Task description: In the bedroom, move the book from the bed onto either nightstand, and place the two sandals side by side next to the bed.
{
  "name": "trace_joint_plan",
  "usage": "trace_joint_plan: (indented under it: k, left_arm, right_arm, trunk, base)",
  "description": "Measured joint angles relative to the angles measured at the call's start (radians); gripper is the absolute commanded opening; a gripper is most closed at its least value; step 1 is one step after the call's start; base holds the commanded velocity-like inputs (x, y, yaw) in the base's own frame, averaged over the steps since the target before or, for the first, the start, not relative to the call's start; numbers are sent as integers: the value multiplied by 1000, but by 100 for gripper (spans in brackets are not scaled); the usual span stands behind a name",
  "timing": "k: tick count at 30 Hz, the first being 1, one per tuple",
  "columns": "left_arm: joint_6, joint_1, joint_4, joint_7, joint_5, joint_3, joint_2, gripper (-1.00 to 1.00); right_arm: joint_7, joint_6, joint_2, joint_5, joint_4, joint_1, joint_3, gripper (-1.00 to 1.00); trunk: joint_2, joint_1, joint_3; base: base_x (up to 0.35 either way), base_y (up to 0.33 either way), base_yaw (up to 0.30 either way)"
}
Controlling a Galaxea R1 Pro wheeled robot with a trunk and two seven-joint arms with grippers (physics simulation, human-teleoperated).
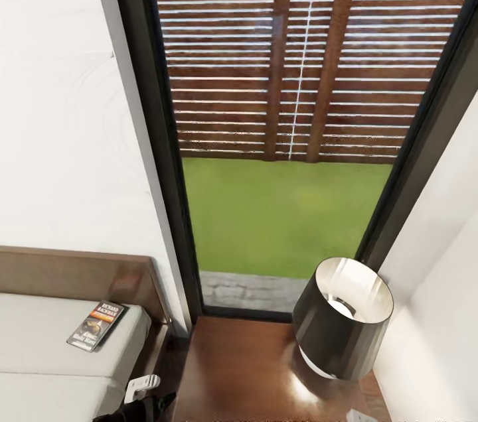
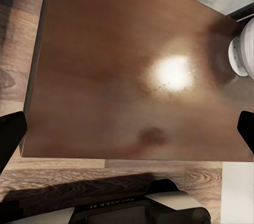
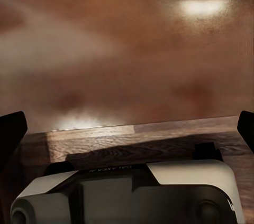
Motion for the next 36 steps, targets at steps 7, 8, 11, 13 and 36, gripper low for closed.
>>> trace_joint_plan:
  k: [7,8,11,13,36]
  left_arm:
    - [0,0,0,0,0,1,0,100]
    - [0,0,0,0,0,1,0,100]
    - [0,0,0,0,0,0,0,100]
    - [0,0,0,-1,0,0,0,100]
    - [1,0,0,-1,0,1,0,100]
  right_arm:
    - [0,0,0,0,0,0,0,100]
    - [0,0,0,0,0,0,0,100]
    - [0,0,0,0,0,0,0,100]
    - [0,0,0,0,0,0,0,100]
    - [0,0,0,4,0,0,0,100]
  trunk:
    - [0,0,-10]
    - [0,0,-12]
    - [0,0,-17]
    - [0,0,-20]
    - [0,0,-28]
  base:
    - [0,0,0]
    - [0,0,0]
    - [0,0,0]
    - [0,0,0]
    - [0,0,0]
